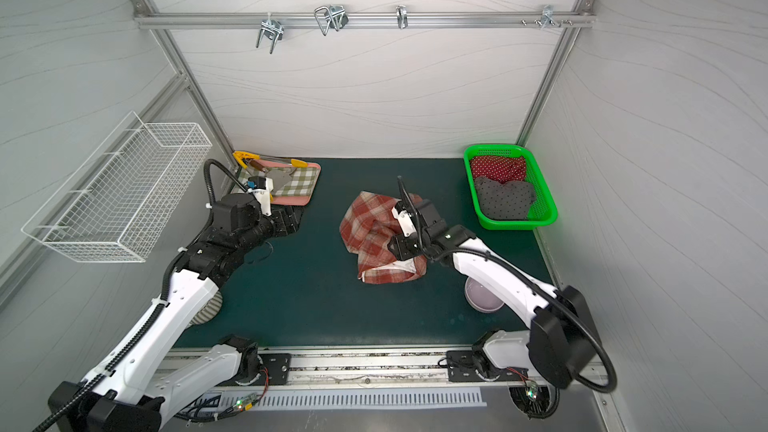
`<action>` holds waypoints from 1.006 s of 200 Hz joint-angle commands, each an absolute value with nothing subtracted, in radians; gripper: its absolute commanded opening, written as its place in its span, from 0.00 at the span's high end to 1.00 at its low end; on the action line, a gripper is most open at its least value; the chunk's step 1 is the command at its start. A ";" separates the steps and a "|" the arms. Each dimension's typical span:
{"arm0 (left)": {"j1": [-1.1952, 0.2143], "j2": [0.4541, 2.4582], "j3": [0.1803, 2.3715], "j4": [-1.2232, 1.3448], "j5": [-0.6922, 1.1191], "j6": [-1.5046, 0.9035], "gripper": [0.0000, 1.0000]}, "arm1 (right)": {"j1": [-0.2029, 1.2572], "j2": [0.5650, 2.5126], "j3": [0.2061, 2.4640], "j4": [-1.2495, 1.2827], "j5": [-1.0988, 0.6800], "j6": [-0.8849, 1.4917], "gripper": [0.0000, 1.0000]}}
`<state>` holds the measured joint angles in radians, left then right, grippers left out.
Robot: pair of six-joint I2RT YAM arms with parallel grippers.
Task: Roll up the skirts
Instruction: Flatten out the skirt at the center of the board.
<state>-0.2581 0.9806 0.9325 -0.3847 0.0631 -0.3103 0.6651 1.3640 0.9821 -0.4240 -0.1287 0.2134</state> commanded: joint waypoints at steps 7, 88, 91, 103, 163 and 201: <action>-0.261 0.987 0.968 -0.394 0.081 -0.314 0.22 | 0.644 1.456 1.018 -0.426 -0.126 0.151 0.43; -0.264 1.038 0.985 -0.445 0.113 -0.304 0.21 | 0.550 1.638 0.968 -0.272 -0.164 0.170 0.38; -0.264 1.038 0.984 -0.446 0.115 -0.304 0.21 | 0.550 1.642 0.967 -0.265 -0.171 0.169 0.39; -0.264 1.041 0.979 -0.445 0.122 -0.307 0.21 | 0.550 1.650 0.963 -0.239 -0.205 0.163 0.42; -0.264 1.063 0.998 -0.459 0.156 -0.307 0.21 | 0.551 1.598 0.986 -0.257 -0.263 0.160 1.00; -0.264 1.072 1.097 -0.561 0.099 -0.193 0.20 | 0.579 1.363 1.206 -0.464 -0.232 0.121 1.00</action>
